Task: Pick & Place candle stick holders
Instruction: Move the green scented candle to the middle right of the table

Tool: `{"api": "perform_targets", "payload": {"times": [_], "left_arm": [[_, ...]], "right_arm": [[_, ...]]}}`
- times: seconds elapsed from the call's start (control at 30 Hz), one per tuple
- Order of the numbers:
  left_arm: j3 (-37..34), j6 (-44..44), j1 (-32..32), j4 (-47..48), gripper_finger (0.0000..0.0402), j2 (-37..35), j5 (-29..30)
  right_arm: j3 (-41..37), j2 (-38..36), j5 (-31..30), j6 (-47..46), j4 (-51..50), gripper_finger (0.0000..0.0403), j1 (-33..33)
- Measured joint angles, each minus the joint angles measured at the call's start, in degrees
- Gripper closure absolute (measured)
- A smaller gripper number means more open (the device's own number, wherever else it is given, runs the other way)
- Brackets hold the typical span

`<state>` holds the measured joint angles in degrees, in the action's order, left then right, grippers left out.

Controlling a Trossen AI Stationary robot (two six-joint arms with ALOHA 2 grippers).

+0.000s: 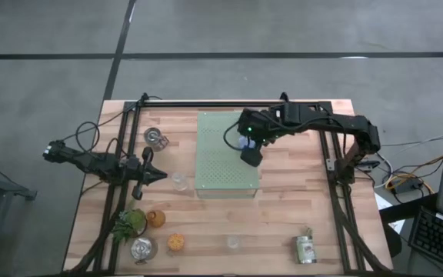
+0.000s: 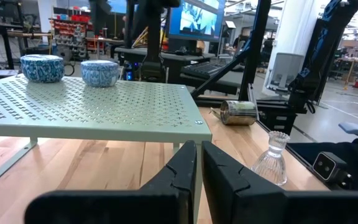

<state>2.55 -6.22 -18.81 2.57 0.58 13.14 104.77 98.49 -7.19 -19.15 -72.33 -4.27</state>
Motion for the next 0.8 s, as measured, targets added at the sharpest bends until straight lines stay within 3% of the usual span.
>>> {"api": "perform_targets", "payload": {"times": [0.3,0.53,0.8], "left_arm": [[0.0,0.0,0.0,0.0,0.0374,0.0,0.0],[0.0,0.0,0.0,0.0,0.0374,0.0,0.0],[0.0,0.0,0.0,0.0,0.0374,0.0,0.0]], "right_arm": [[0.0,-0.7,-0.7,-4.2,-4.5,0.0070,8.5],[-1.4,-0.7,-0.5,-11.8,-10.3,0.0077,19.1],[-4.0,-0.7,4.9,-37.9,-13.4,0.0078,32.2]]}}
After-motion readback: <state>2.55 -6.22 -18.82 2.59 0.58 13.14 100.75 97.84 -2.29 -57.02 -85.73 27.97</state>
